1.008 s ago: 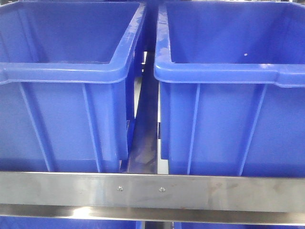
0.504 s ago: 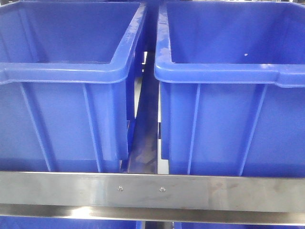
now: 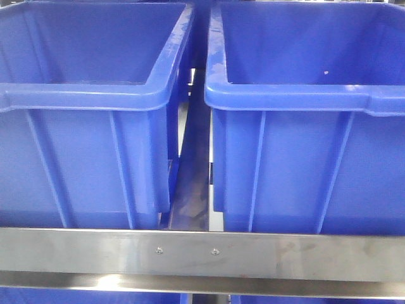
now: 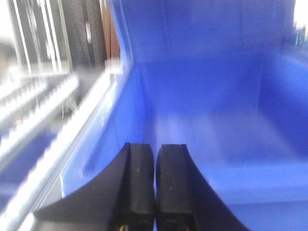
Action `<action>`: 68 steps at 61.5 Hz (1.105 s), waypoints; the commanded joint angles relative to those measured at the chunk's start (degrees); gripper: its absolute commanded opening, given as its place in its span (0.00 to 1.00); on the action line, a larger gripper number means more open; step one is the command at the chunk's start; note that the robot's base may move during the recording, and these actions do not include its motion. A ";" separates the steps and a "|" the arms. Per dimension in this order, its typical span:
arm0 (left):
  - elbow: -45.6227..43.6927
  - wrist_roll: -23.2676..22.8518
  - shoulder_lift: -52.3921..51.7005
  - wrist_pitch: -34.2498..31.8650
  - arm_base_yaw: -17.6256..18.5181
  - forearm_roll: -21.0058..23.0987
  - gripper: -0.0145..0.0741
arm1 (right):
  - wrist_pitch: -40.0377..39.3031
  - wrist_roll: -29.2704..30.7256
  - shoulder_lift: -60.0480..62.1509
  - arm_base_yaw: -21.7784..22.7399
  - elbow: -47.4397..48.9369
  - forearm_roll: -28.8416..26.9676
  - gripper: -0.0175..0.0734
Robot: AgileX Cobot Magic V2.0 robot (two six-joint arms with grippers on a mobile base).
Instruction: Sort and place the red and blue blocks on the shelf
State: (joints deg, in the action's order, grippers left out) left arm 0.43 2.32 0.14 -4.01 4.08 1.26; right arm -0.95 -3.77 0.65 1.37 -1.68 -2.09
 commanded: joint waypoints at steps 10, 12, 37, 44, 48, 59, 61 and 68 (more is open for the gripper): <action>2.64 -0.12 -1.69 0.42 1.47 2.85 0.30 | -5.18 0.34 1.13 -0.11 1.32 0.74 0.25; 2.64 -0.12 -1.69 0.18 1.47 2.85 0.30 | -5.18 0.34 1.13 -0.11 1.32 0.74 0.25; 2.64 -0.12 -1.69 0.18 1.37 2.56 0.30 | -5.13 0.34 1.13 -0.11 1.32 0.74 0.25; 2.64 -0.12 -1.69 0.18 1.37 2.56 0.30 | -5.13 0.34 1.13 -0.11 1.32 0.74 0.25; 2.64 -0.12 -1.69 0.18 1.37 2.56 0.30 | -5.13 0.34 1.13 -0.11 1.32 0.74 0.25; 2.64 -0.12 -1.69 0.18 1.37 2.56 0.30 | -5.13 0.34 1.13 -0.11 1.32 0.74 0.25; 2.64 -0.12 -1.69 0.18 1.37 2.56 0.30 | -5.13 0.34 1.13 -0.11 1.32 0.74 0.25; 2.64 -0.12 -1.69 0.18 1.37 2.56 0.30 | -5.13 0.34 1.13 -0.11 1.32 0.74 0.25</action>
State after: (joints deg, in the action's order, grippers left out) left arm 0.43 2.32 -0.38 0.73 5.19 3.44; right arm -1.09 -3.77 0.65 1.37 -1.68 -2.09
